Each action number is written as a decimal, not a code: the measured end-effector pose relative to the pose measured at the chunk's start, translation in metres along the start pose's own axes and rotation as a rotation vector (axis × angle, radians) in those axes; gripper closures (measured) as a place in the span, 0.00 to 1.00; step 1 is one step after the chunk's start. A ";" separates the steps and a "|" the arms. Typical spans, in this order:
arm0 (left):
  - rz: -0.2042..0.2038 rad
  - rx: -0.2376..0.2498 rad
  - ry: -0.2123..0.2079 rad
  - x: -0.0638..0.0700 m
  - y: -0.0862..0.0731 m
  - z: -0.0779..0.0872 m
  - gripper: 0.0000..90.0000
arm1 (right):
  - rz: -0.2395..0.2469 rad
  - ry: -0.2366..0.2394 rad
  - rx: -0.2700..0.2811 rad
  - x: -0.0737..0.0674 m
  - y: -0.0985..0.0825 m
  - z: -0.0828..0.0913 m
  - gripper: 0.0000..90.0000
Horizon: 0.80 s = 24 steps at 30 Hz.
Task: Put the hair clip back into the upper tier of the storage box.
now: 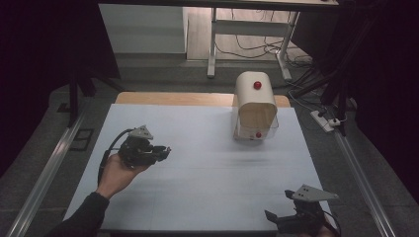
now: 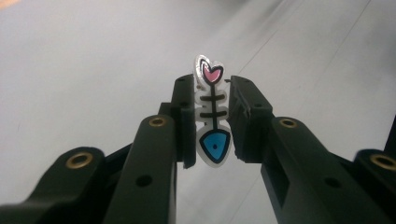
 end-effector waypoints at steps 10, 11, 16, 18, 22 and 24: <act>-0.026 0.003 -0.052 0.015 0.029 -0.019 0.81 | 0.001 0.017 0.007 -0.001 0.000 0.001 0.02; -0.030 0.002 -0.059 0.017 0.032 -0.021 0.81 | 0.005 0.016 0.007 -0.002 0.000 0.001 0.02; -0.045 0.001 -0.077 0.023 0.046 -0.033 0.81 | -0.005 0.025 0.012 -0.002 0.001 0.002 0.01; -0.050 0.002 -0.083 0.025 0.053 -0.037 0.81 | -0.014 0.032 0.019 -0.002 0.001 0.002 0.01; -0.061 0.014 -0.101 0.031 0.067 -0.041 0.81 | -0.028 0.032 0.023 -0.001 0.001 0.003 0.01; -0.065 0.019 -0.106 0.033 0.074 -0.044 0.81 | -0.036 0.040 0.021 -0.002 0.001 0.003 0.01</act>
Point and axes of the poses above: each handheld gripper's, and its own axes: z roughly backward along the jaws, y roughly out of its top, x roughly to its right, the point moved 8 cm from there along -z, roughly forward along the jaws, and after that the axes turned 2 degrees about z, right-handed, at the moved point
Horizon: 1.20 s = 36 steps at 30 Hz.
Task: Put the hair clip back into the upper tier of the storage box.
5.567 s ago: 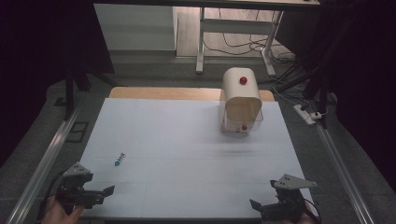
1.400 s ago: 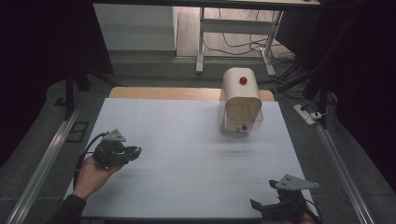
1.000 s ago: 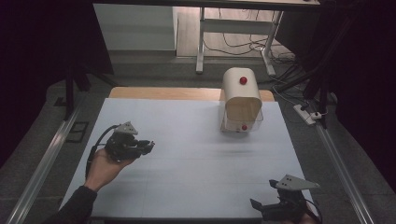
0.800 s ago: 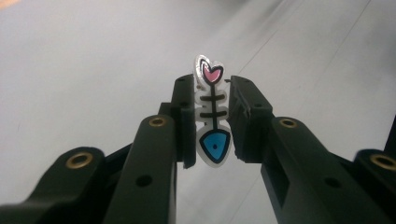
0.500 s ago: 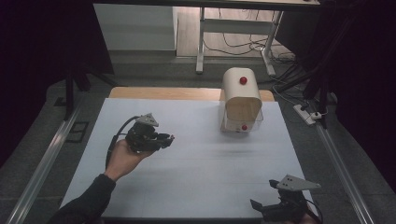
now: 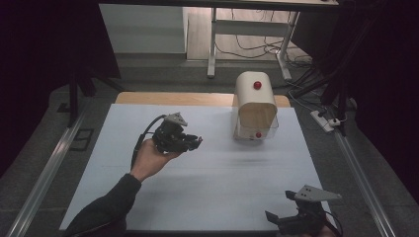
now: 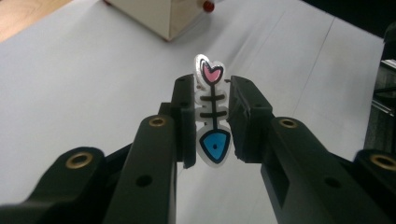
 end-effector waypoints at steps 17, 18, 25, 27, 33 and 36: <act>-0.044 0.013 -0.008 0.006 0.042 -0.027 0.81 | -0.016 0.008 -0.011 0.000 -0.001 -0.001 0.01; -0.045 0.013 -0.008 0.006 0.044 -0.028 0.81 | -0.015 0.008 -0.011 0.000 -0.001 -0.001 0.01; -0.045 0.018 -0.014 0.007 0.056 -0.042 0.81 | -0.011 0.012 -0.016 -0.001 -0.001 -0.001 0.01; -0.046 0.015 -0.016 0.007 0.059 -0.046 0.81 | -0.013 0.015 -0.013 -0.001 -0.001 -0.001 0.01; -0.049 0.016 -0.021 0.009 0.070 -0.055 0.81 | -0.013 0.014 -0.012 0.000 -0.001 -0.001 0.01; -0.061 0.012 -0.020 0.009 0.077 -0.057 0.80 | -0.013 0.017 -0.012 -0.001 -0.001 -0.001 0.01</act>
Point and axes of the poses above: each handheld gripper's, and its own axes: z roughly backward along the jaws, y roughly out of its top, x roughly to its right, the point moved 8 cm from there along -z, roughly forward along the jaws, and after that the axes turned 2 degrees about z, right-handed, at the moved point
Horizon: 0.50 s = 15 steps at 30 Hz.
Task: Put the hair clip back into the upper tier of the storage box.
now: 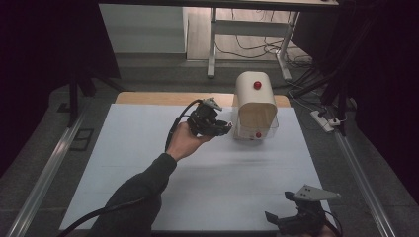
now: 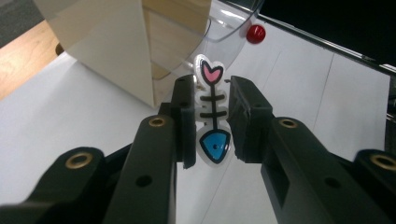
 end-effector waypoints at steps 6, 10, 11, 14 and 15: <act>-0.018 -0.018 0.017 0.001 0.015 -0.007 0.80 | 0.000 -0.002 0.000 0.001 0.000 0.000 0.01; -0.029 -0.025 0.023 0.001 0.024 -0.012 0.80 | 0.000 -0.001 0.001 0.001 0.000 0.000 0.01; -0.034 -0.027 0.027 0.001 0.026 -0.014 0.80 | 0.000 -0.001 0.001 0.001 0.000 0.000 0.01; -0.044 -0.035 0.035 0.002 0.033 -0.020 0.80 | -0.005 0.003 0.004 0.000 0.000 0.000 0.01; -0.052 -0.041 0.039 0.002 0.036 -0.021 0.80 | -0.004 0.001 0.004 0.001 0.000 0.000 0.01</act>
Point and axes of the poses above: each handheld gripper's, and its own axes: z roughly backward along the jaws, y roughly out of its top, x roughly to its right, the point moved 8 cm from there along -z, roughly forward along the jaws, and after that the axes turned 2 degrees about z, right-handed, at the moved point
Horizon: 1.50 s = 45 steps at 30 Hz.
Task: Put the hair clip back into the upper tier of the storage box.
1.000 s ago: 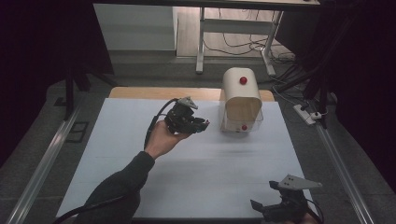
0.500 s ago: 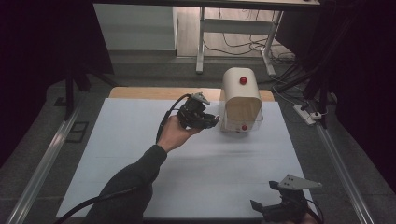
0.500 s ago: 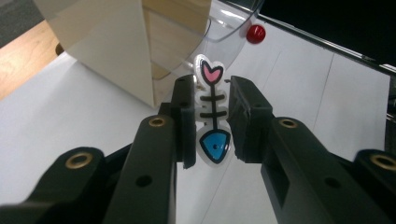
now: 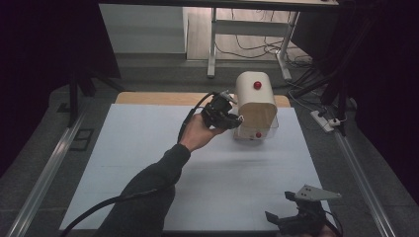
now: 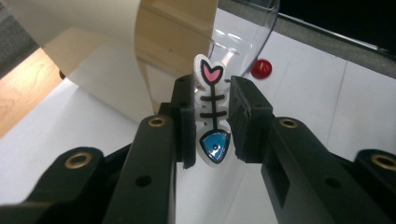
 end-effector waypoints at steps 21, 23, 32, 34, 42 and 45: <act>-0.011 0.028 0.021 -0.001 0.026 -0.028 0.80 | 0.004 0.002 0.006 0.000 0.000 0.001 0.01; -0.008 0.025 0.024 -0.001 0.027 -0.032 0.80 | 0.003 0.003 0.006 0.000 0.000 0.001 0.01; 0.007 0.021 0.036 0.000 0.024 -0.038 0.67 | 0.003 0.006 0.009 0.000 0.000 0.001 0.01; 0.017 0.024 0.025 0.001 0.024 -0.035 0.63 | 0.003 0.006 0.009 0.000 0.000 0.001 0.01; 0.018 0.017 0.009 0.005 0.016 -0.026 0.48 | 0.004 0.006 0.007 0.000 0.000 0.001 0.01; 0.013 0.009 0.006 0.005 0.012 -0.023 0.43 | 0.003 0.007 0.005 0.000 0.000 0.000 0.01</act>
Point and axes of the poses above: each handheld gripper's, and its own axes: z roughly backward along the jaws, y roughly out of its top, x roughly to its right, the point moved 8 cm from there along -z, roughly forward along the jaws, and after that the axes turned 2 degrees about z, right-handed, at the moved point
